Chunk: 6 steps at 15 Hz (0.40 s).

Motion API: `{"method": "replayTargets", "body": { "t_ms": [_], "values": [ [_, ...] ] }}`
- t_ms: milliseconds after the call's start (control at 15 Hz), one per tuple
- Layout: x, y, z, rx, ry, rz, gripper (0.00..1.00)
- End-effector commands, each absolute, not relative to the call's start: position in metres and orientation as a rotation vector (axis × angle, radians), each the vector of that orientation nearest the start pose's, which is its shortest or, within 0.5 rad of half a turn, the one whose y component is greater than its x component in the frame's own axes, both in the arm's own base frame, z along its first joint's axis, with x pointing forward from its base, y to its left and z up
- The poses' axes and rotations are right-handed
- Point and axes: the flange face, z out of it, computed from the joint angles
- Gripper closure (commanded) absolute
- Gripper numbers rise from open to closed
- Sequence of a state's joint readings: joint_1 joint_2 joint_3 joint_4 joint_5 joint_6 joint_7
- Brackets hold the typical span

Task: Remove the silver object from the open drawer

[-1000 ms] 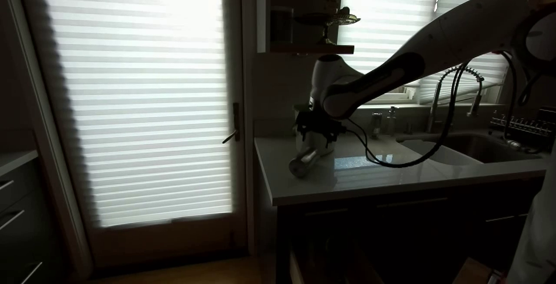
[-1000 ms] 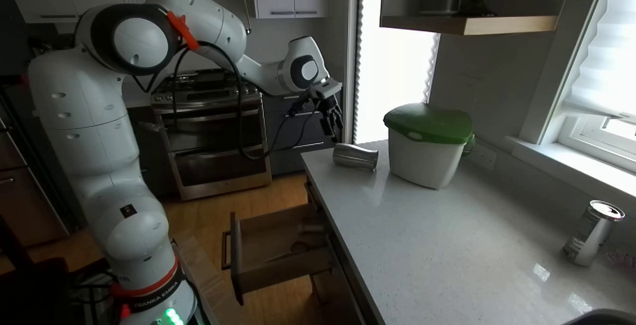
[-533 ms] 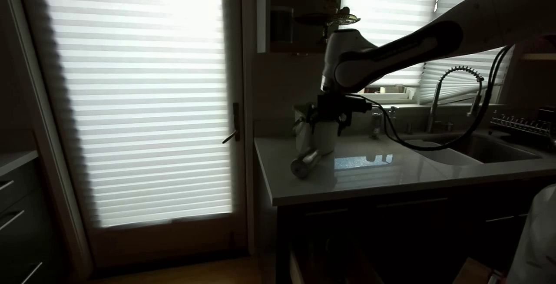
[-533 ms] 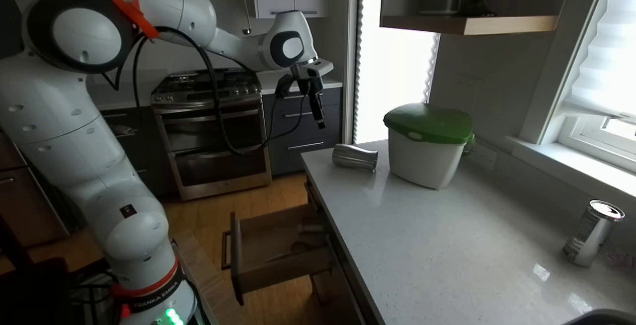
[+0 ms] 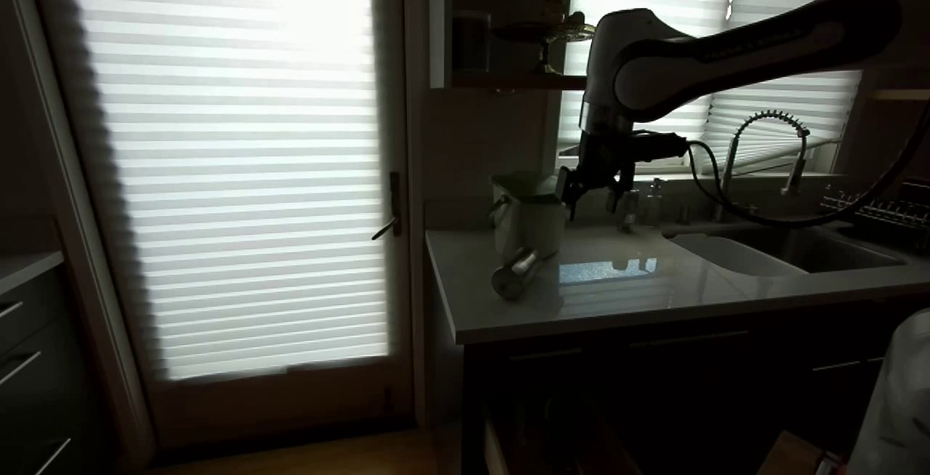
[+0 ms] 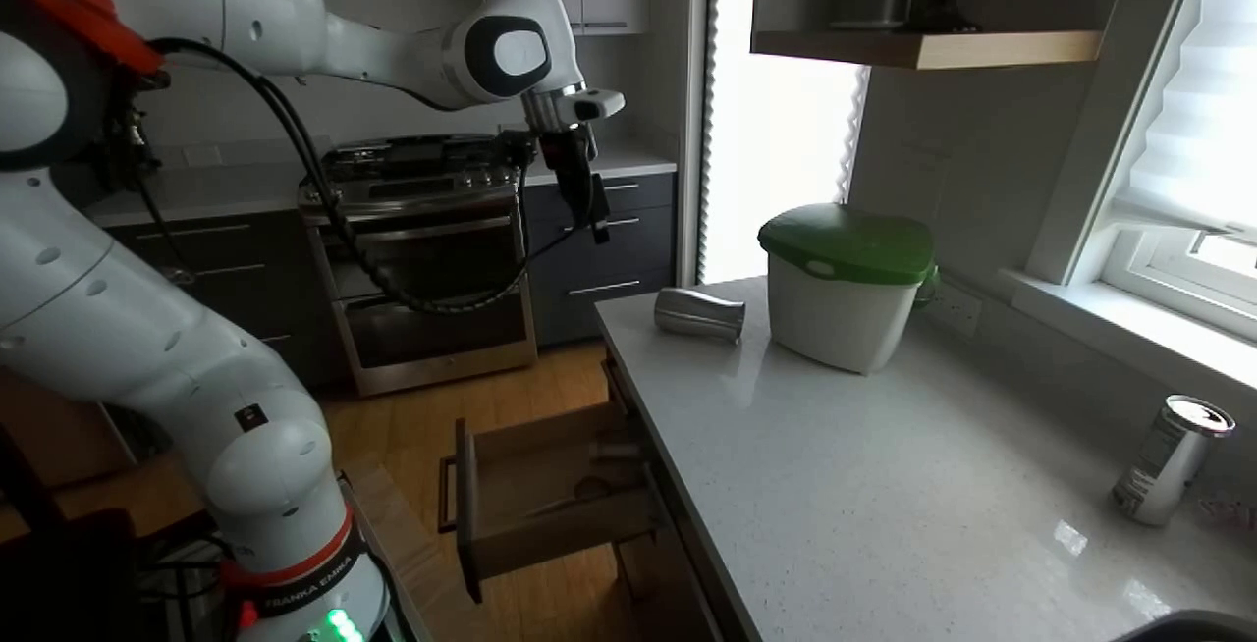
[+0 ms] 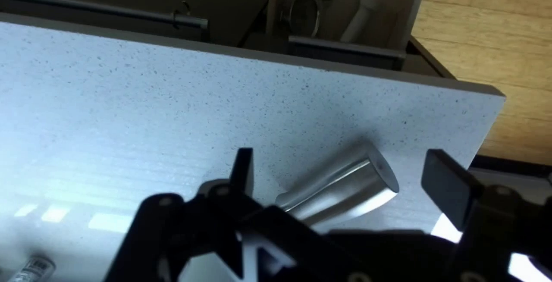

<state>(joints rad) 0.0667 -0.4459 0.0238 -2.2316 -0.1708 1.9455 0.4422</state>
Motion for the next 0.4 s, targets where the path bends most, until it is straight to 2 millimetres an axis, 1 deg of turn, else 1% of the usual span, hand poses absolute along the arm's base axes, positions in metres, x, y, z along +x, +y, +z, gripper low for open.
{"method": "replayTargets", "body": {
  "t_ms": [0, 133, 333],
  "values": [
    [0.4285, 0.0275, 0.5627, -3.218, 0.462, -0.326, 0.00],
    [0.4227, 0.0265, 0.5621, -3.222, 0.439, -0.327, 0.00],
    [0.4225, 0.0265, 0.5610, -3.224, 0.433, -0.323, 0.00]
  ]
}}
